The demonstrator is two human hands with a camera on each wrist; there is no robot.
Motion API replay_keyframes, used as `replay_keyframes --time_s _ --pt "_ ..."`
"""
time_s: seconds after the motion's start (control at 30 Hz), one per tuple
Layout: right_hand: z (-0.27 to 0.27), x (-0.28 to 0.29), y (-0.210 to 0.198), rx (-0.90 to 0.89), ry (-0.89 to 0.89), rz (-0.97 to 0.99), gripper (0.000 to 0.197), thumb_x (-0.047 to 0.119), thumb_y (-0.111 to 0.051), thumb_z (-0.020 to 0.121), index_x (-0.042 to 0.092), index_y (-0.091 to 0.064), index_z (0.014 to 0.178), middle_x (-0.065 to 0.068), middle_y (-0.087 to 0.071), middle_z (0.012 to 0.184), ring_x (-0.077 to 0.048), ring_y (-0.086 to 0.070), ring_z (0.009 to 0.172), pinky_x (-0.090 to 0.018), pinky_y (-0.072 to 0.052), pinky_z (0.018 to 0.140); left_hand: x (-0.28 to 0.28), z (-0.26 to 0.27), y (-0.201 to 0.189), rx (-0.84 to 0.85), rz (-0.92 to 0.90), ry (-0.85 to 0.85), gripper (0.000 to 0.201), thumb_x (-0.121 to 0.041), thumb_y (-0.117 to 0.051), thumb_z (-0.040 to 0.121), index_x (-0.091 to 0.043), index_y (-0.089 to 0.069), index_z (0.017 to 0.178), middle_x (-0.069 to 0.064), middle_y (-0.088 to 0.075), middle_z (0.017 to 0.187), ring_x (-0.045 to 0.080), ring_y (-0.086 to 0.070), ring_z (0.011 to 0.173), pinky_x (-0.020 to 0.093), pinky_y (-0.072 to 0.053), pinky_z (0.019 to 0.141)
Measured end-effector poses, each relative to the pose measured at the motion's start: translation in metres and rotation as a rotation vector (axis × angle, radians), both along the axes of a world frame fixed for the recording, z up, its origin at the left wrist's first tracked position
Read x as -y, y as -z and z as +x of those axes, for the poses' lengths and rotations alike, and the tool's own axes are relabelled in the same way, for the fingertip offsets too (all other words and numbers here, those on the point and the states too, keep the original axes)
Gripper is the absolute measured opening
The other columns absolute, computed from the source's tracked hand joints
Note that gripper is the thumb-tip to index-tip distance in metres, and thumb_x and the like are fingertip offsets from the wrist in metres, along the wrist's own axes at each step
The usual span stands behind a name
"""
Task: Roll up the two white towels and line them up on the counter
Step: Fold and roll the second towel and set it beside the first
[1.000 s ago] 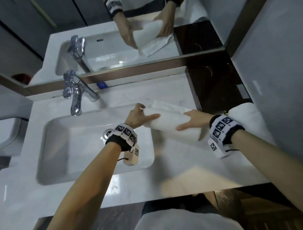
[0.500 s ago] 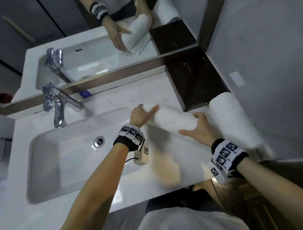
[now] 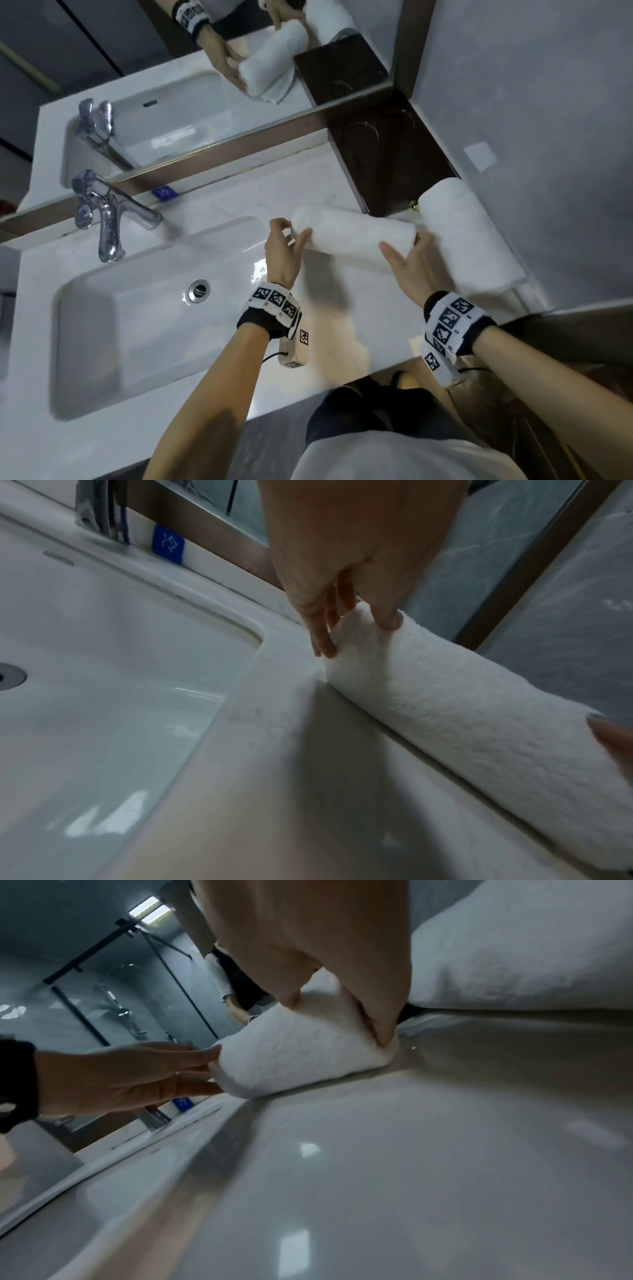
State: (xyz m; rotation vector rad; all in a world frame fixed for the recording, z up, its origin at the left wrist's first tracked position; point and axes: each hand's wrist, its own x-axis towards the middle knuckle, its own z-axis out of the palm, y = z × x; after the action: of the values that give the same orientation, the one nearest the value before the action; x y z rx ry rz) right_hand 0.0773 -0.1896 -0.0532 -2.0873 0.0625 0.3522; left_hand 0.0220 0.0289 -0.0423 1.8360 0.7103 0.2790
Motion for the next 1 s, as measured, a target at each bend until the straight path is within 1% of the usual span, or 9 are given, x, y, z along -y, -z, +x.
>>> replay_keyframes --time_s 0.07,0.17,0.27,0.43,0.6,0.7,0.8,0.9,1.0 --pt "-0.003 -0.005 0.001 -0.028 -0.004 0.050 0.061 0.032 -0.060 0.090 0.001 -0.026 0.129 0.008 -0.048 0.097 0.000 -0.048 0.071 0.004 -0.034 0.058 0.004 0.001 -0.002 0.007 0.029 -0.018 0.030 -0.024 -0.063 0.090 -0.012 -0.042 0.108 -0.001 -0.052 0.111 0.021 -0.057 0.103 0.027 -0.047 0.084" --pt "-0.002 -0.009 0.005 -0.092 -0.010 0.114 0.062 0.030 -0.057 0.091 0.003 -0.019 0.132 0.002 -0.047 0.114 -0.011 -0.050 0.099 -0.018 -0.038 0.083 0.010 0.001 -0.003 0.019 0.045 -0.067 0.031 -0.024 -0.061 0.091 -0.011 -0.042 0.112 -0.001 -0.050 0.113 0.022 -0.056 0.107 0.033 -0.049 0.089" --pt "-0.001 -0.007 0.005 -0.104 -0.038 0.094 0.062 0.032 -0.055 0.092 0.004 -0.018 0.132 -0.001 -0.045 0.119 -0.014 -0.048 0.106 -0.026 -0.039 0.088 0.012 0.002 -0.004 -0.011 0.015 -0.096 0.034 -0.027 -0.062 0.091 -0.007 -0.045 0.113 0.005 -0.054 0.117 0.022 -0.055 0.111 0.034 -0.049 0.093" --pt "0.000 -0.006 0.000 -0.134 -0.098 0.052 0.062 0.035 -0.051 0.093 0.004 -0.015 0.132 -0.006 -0.044 0.121 -0.020 -0.046 0.108 -0.033 -0.040 0.093 0.003 0.009 -0.006 -0.079 0.084 -0.061 0.027 -0.024 -0.060 0.092 -0.001 -0.053 0.105 0.008 -0.057 0.103 0.019 -0.055 0.099 0.018 -0.040 0.078" --pt "-0.001 -0.003 -0.003 -0.148 -0.078 0.110 0.067 0.029 -0.059 0.090 0.005 -0.015 0.134 -0.006 -0.043 0.128 -0.018 -0.048 0.111 -0.024 -0.037 0.087 -0.005 0.013 -0.009 -0.118 0.263 0.015 0.010 -0.015 -0.048 0.096 -0.007 -0.045 0.090 0.007 -0.052 0.077 0.025 -0.046 0.074 0.032 -0.036 0.064" --pt "-0.002 -0.001 -0.004 -0.188 -0.111 0.136 0.089 0.032 -0.059 0.090 0.016 0.008 0.146 -0.006 -0.025 0.148 -0.018 -0.034 0.131 -0.023 -0.028 0.099 -0.015 0.015 -0.009 -0.147 0.284 0.057 0.013 -0.015 -0.046 0.096 -0.008 -0.041 0.087 -0.002 -0.045 0.065 0.026 -0.042 0.070 0.032 -0.030 0.057" --pt "-0.002 0.001 -0.008 -0.226 -0.156 0.127 0.096 0.036 -0.057 0.091 0.020 0.020 0.147 -0.004 -0.011 0.156 -0.016 -0.020 0.141 -0.021 -0.018 0.106 -0.024 0.015 -0.011 -0.162 0.192 0.103 0.013 -0.017 -0.049 0.096 -0.008 -0.042 0.088 0.008 -0.053 0.074 0.026 -0.047 0.075 0.039 -0.045 0.067" --pt "-0.002 0.005 -0.014 -0.184 -0.153 0.056 0.094 0.037 -0.057 0.090 0.015 0.013 0.149 -0.006 -0.012 0.157 -0.016 -0.020 0.141 -0.006 -0.015 0.094 -0.027 0.011 -0.012 -0.152 0.084 0.139 0.014 -0.016 -0.053 0.095 -0.008 -0.043 0.088 0.015 -0.053 0.079 0.025 -0.049 0.073 0.050 -0.052 0.082" --pt "-0.002 0.013 -0.016 -0.173 -0.187 -0.001 0.091 0.039 -0.061 0.088 0.011 0.001 0.149 -0.007 -0.024 0.152 -0.018 -0.032 0.134 -0.018 -0.025 0.096 -0.030 0.006 -0.015 -0.132 -0.004 0.188 0.015 -0.020 -0.057 0.093 -0.010 -0.046 0.095 0.014 -0.055 0.075 0.024 -0.050 0.071 0.043 -0.053 0.079"
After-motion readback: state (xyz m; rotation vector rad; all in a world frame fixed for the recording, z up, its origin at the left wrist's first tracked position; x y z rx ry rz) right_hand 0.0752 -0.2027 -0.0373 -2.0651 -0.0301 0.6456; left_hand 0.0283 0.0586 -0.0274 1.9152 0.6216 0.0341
